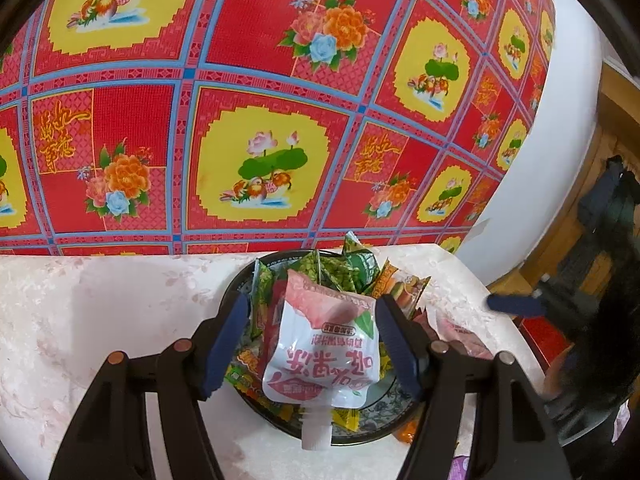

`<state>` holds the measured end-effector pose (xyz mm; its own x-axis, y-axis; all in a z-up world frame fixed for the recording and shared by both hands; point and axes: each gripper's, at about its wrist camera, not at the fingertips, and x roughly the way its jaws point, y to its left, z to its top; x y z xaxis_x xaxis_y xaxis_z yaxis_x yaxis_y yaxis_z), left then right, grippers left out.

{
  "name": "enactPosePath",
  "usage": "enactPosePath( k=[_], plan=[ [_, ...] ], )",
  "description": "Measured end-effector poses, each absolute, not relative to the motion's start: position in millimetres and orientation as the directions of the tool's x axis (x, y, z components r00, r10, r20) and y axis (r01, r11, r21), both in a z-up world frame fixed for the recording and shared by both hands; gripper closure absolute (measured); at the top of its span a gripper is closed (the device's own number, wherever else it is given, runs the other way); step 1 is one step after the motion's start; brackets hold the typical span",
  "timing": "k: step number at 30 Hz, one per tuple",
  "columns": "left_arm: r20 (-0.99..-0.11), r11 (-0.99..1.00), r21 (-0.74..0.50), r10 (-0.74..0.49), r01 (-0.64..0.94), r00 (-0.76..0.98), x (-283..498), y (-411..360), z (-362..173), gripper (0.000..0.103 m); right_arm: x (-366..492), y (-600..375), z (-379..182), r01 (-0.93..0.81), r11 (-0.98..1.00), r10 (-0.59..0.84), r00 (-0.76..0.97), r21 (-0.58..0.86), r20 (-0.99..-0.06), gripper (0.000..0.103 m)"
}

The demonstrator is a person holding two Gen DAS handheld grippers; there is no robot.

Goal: Organize snacks
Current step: 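Lower both pink pouches onto the plate and open both tools, then withdraw both open tools from the plate toward the remaining snacks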

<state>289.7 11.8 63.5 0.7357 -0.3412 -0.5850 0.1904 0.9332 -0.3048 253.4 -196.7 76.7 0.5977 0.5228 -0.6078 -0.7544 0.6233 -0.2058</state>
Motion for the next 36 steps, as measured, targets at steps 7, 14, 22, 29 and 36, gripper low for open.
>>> enactPosePath(
  k=[7, 14, 22, 29, 36],
  plan=[
    [-0.567, 0.927, -0.321, -0.351, 0.193, 0.745, 287.6, 16.8, 68.8, 0.033, 270.6, -181.8, 63.4, -0.708, 0.672, 0.421, 0.606, -0.216, -0.675, 0.058],
    [-0.585, 0.93, -0.312, -0.348, 0.192, 0.733, 291.0, 15.4, 65.3, 0.033, 287.6, -213.8, 101.1, -0.738, 0.61, 0.747, 0.415, 0.287, -0.52, 0.059],
    [-0.579, 0.936, -0.302, -0.332, 0.182, 0.745, 291.4, 17.3, 66.2, 0.033, 344.3, -208.0, 53.9, -0.589, 0.566, 0.803, 0.235, 0.576, -0.548, 0.057],
    [-0.592, 0.943, -0.28, -0.318, 0.181, 0.741, 291.4, 14.1, 63.0, 0.033, 324.6, -209.4, 74.5, -0.634, 0.68, 0.715, 0.464, 0.367, -0.523, 0.024],
    [-0.601, 0.949, -0.26, -0.304, 0.179, 0.739, 292.1, 11.7, 62.2, 0.033, 312.7, -204.7, 77.2, -0.588, 0.8, 0.552, 0.647, 0.117, -0.526, 0.024]
  ],
)
